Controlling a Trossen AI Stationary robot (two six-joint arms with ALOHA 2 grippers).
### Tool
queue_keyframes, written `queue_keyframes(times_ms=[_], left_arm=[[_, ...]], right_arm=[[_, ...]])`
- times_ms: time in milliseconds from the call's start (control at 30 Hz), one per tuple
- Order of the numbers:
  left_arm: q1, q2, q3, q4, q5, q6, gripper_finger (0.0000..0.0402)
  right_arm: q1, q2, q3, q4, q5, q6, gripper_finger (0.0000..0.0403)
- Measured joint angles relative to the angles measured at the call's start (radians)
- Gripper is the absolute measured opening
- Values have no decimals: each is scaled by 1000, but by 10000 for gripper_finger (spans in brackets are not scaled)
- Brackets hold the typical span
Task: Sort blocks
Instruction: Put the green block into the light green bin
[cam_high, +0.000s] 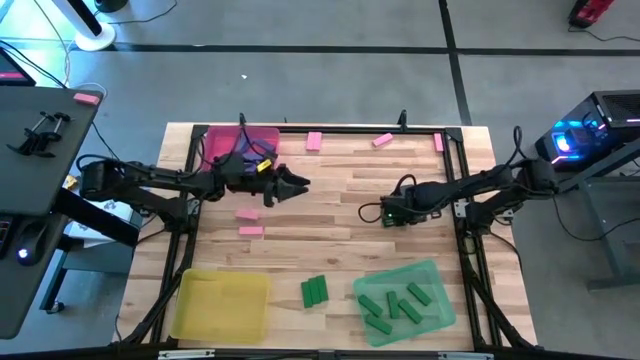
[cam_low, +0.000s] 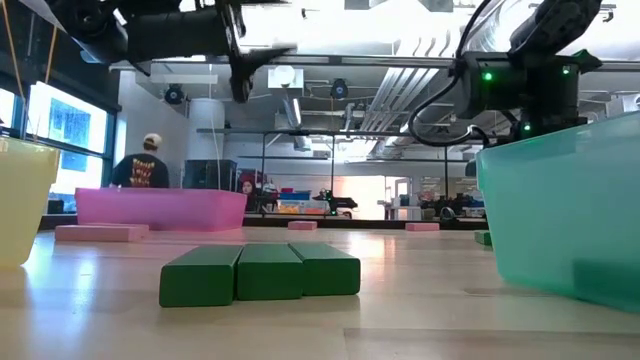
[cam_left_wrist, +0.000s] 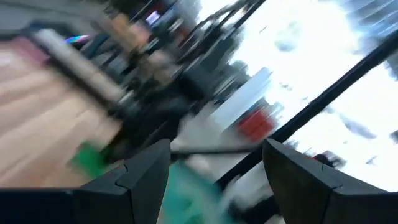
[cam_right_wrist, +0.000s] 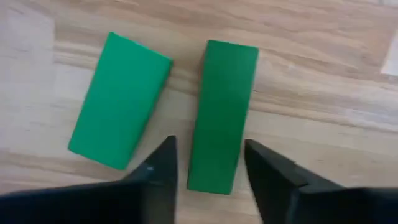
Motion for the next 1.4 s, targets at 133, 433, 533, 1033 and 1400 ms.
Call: queue_keyframes(times_ms=[133,433,533,1033,1400], left_arm=[[35,-38,1,243,22,-66,240],[114,-139,1,293,22,41,240],[117,-144,1,226,21,44,240],[116,-141,0,51,-17,36,240],[116,-141,0,50,-18,52,240]], right_arm=[[0,-25,-2,-8,4,-42,27],[56,-247,100,-238,30,-135,7],[125,-346,149,-163,62,-176,6],[679,-110,160,532,-286,-47,4],[706,-32,159,451,-403,112,119]])
